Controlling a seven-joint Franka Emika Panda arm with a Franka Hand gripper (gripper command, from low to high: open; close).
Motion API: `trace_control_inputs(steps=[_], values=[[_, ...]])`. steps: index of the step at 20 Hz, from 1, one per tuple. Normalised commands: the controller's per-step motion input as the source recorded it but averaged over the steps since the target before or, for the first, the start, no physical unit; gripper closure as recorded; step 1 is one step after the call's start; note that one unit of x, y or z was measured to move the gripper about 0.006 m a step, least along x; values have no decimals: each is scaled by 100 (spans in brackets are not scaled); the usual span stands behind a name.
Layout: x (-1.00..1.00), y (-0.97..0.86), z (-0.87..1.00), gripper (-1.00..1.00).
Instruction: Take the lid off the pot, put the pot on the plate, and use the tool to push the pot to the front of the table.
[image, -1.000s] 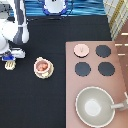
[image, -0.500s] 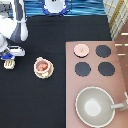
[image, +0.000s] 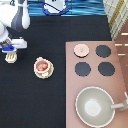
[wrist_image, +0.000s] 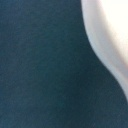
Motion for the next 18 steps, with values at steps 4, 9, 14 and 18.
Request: trace_control_inputs(steps=[4,9,14,18], values=[[-38,78,25,100],[-27,83,19,100],[-22,89,13,100],[-40,98,-26,100]])
